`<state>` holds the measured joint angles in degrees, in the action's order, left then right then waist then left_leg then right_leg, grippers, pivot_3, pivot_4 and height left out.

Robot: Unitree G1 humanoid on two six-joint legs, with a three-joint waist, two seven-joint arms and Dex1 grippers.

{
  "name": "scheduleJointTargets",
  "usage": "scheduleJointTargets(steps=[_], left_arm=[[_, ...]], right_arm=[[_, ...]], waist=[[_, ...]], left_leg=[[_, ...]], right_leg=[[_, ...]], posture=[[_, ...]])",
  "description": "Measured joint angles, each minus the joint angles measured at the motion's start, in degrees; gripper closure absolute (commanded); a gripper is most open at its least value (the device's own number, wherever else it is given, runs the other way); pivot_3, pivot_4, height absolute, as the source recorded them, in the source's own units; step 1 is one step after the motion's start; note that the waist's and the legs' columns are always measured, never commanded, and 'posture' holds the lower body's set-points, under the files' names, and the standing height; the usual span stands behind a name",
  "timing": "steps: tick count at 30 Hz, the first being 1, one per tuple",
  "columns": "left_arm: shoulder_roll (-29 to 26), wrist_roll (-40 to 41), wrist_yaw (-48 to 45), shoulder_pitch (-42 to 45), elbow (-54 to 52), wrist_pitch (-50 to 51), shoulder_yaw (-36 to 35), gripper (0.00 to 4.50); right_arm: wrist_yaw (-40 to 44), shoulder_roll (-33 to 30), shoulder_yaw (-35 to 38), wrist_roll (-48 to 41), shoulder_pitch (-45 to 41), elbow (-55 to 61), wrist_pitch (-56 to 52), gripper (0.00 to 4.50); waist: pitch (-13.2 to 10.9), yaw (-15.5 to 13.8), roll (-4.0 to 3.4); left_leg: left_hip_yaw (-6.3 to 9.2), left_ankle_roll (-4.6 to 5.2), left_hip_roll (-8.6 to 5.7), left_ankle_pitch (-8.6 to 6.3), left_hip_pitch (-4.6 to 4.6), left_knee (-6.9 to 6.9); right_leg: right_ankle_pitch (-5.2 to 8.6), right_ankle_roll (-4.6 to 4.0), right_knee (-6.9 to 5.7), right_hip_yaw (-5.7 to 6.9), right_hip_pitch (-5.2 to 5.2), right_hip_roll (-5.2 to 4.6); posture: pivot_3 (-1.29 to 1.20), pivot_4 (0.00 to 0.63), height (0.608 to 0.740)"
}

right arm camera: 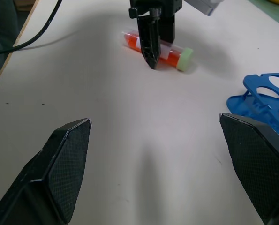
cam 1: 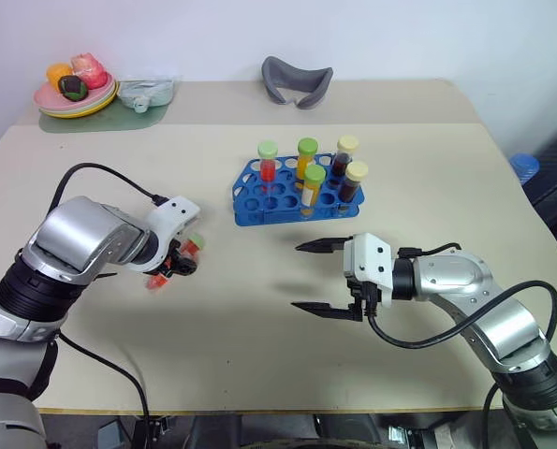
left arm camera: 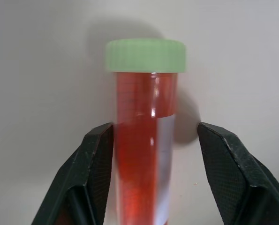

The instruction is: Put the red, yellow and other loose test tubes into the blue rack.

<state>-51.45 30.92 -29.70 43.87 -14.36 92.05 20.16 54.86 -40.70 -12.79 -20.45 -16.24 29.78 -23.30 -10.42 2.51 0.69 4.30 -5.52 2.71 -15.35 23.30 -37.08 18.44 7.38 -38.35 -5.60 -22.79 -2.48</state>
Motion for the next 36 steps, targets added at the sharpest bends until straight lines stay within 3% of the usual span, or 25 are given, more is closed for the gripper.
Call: scheduleJointTargets(steps=[1, 4, 6, 7, 13, 16, 18, 21, 25, 31, 36], left_arm=[[0.11, -0.18, 0.01, -0.01, 0.02, 0.0, -0.09, 1.76], [0.44, -0.61, 0.29, -0.4, 0.04, -0.01, -0.79, 2.58], [0.52, -0.91, 0.57, -0.53, 0.13, -0.01, -1.19, 3.5], [0.52, -0.99, 0.62, -0.59, 0.16, -0.01, -1.31, 3.71], [1.36, -1.7, 2.12, -1.29, 1.21, -0.03, -4.5, 3.71], [5.51, -2.97, 4.61, -2.88, 0.62, -3.73, -13.75, 3.71], [9.34, -4.3, 7.09, -4.82, -1.02, -12.99, -22.33, 3.71], [13.08, -6.56, 9.24, -7.71, -3.07, -27.34, -29.75, 3.71], [24.11, -6.56, 11.18, -12.58, -3.19, -46.14, -38.12, 3.71], [31.84, -8.53, 10.57, -17.95, 2.47, -64.66, -37.65, 3.71], [36.45, -6.39, 8.92, -19.46, 6.75, -69.88, -37.19, 3.71]], right_arm=[[0.01, 0.09, -0.01, 0.01, -0.01, 0.0, 0.0, 0.0], [0.05, 0.17, -0.01, 0.04, -0.04, 0.0, 0.02, 0.0], [0.06, 0.17, -0.01, 0.08, -0.05, 0.0, 0.02, 0.0], [0.07, 0.16, -0.01, 0.1, -0.05, 0.0, 0.02, 0.0], [0.12, 0.13, -0.01, 0.11, -0.04, 0.0, 0.02, 0.0], [-0.18, 0.15, 0.1, 0.16, 0.16, -0.03, 0.08, 0.0], [-1.34, 0.46, 0.9, 0.11, 0.58, -0.34, 0.0, 0.0], [-4.05, 2.19, 3.26, -0.11, 1.31, -1.2, -0.15, 0.0], [-8.3, 6.18, 5.53, -0.72, 3.21, -2.92, -0.67, 0.0], [-11.91, 8.67, 6.35, -0.89, 5.05, -3.15, -1.09, 0.0], [-13.86, 9.32, 6.36, -0.45, 7.07, -2.95, -1.09, 0.0]], waist=[[0.0, 0.0, 0.0], [0.0, 0.04, 0.0], [0.0, 0.06, 0.0], [0.0, 0.08, 0.0], [0.0, 0.08, 0.01], [-0.01, -0.05, 0.02], [-0.01, -0.01, 0.04], [0.0, 0.01, 0.03], [0.05, -0.17, 0.03], [0.05, 0.0, 0.04], [0.05, -0.02, 0.05]], left_leg=[[0.0, 0.0, 0.0, 0.0, 0.0, 0.0], [0.0, 0.0, 0.0, 0.0, 0.0, 0.0], [0.0, 0.0, 0.0, 0.0, 0.0, -0.01], [0.0, 0.0, 0.0, 0.0, 0.0, -0.01], [0.0, 0.0, 0.0, 0.0, 0.0, 0.0], [0.02, -0.02, 0.0, 0.01, 0.05, -0.02], [0.03, -0.1, 0.01, 0.05, 0.06, -0.01], [0.03, -0.15, 0.01, 0.08, 0.04, 0.0], [-0.01, -0.16, -0.01, 0.08, 0.04, -0.04], [0.0, -0.08, -0.01, 0.04, 0.01, -0.03], [0.0, -0.03, -0.02, 0.01, 0.02, -0.04]], right_leg=[[0.0, 0.0, 0.0, 0.0, 0.0, 0.0], [0.0, 0.0, 0.0, 0.0, 0.0, 0.0], [0.0, 0.0, -0.01, 0.0, 0.0, 0.0], [0.0, 0.0, -0.01, 0.0, 0.0, 0.0], [0.0, 0.0, 0.0, 0.0, -0.01, 0.0], [0.0, 0.0, 0.02, 0.06, -0.01, -0.03], [0.0, 0.0, 0.04, 0.09, -0.02, -0.05], [0.0, 0.0, 0.03, 0.09, -0.01, -0.06], [-0.01, 0.01, 0.06, 0.09, 0.04, -0.12], [-0.01, 0.01, 0.02, 0.09, 0.04, -0.09], [-0.01, 0.01, 0.03, 0.09, 0.04, -0.09]], posture=[[0.0, 0.15, 0.74], [0.0, 0.15, 0.74], [0.0, 0.15, 0.74], [0.0, 0.15, 0.74], [0.0, 0.15, 0.74], [0.0, 0.15, 0.74], [0.0, 0.15, 0.74], [0.0, 0.15, 0.74], [0.0, 0.15, 0.74], [0.0, 0.15, 0.74], [0.0, 0.15, 0.74]])
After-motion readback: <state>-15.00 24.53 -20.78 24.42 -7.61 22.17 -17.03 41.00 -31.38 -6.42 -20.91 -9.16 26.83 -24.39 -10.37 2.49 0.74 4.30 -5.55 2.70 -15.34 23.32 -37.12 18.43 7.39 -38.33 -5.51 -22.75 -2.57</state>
